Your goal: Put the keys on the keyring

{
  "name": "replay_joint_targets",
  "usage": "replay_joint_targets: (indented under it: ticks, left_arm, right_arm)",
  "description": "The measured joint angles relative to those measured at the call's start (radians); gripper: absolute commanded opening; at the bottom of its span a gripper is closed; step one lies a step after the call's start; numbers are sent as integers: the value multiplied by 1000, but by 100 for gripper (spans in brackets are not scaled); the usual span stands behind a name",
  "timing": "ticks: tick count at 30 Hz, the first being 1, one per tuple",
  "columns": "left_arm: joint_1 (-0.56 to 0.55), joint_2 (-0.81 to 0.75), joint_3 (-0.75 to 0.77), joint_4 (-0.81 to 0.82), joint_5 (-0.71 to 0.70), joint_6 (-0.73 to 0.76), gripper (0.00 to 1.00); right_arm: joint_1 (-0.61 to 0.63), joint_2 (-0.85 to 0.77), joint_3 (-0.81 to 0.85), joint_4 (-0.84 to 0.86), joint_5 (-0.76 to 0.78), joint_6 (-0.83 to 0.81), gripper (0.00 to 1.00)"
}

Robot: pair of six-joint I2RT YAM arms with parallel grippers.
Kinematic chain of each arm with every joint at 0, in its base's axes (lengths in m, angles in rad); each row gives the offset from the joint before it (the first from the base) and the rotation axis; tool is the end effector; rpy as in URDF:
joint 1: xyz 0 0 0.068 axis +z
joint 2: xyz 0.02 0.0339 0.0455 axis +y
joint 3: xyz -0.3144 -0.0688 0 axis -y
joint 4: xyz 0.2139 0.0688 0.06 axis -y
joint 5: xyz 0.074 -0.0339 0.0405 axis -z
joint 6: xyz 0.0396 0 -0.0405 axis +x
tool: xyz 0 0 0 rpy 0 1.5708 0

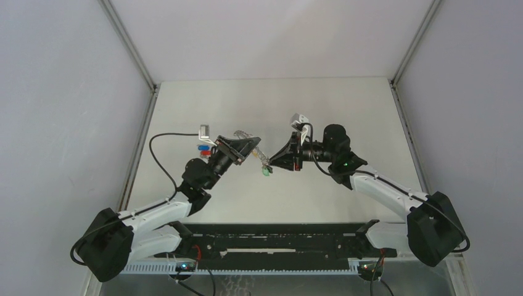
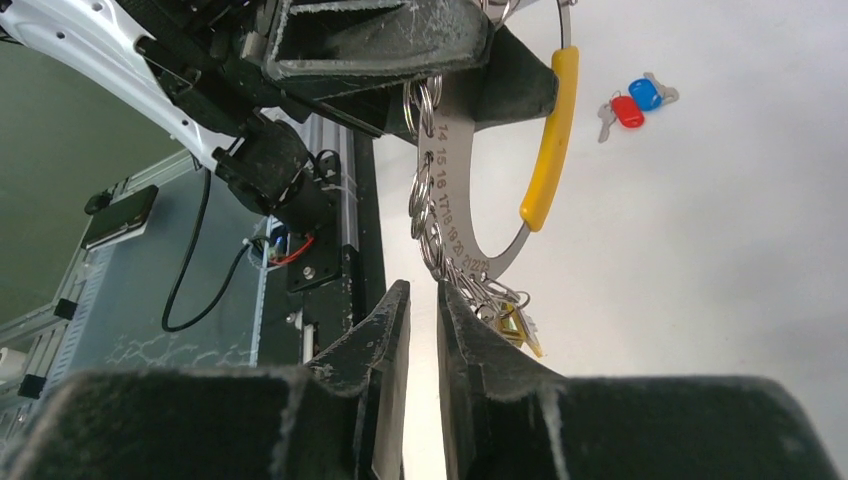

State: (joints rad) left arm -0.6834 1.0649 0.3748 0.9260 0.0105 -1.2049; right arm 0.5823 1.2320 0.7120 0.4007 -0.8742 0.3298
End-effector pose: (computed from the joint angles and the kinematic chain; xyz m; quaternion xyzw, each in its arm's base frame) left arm 0.1403 -0.1148 0.3252 -0.1556 0.5991 -0.6381 0.4579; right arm 0.1751 0.1517 0.3440 -0.3640 0.6369 0.5491 0.4004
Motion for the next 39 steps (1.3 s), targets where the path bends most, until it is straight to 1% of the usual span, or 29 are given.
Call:
replay_joint_targets:
  ticks: [8,27,34,39]
  left_arm:
    - [0,0,0,8,0,-8,0]
    - [0,15,0,48,-7,-27,0]
    - [-3,15,0,63,-11,-27,0]
    - [-9,15,0,64,-24,-26,0]
  right_arm:
    - [0,2,0,-7,8,0,15]
    - [1,34,0,86,13,67,16]
    - [1,34,0,105,8,79,11]
    - [0,34,0,105,9,79,2]
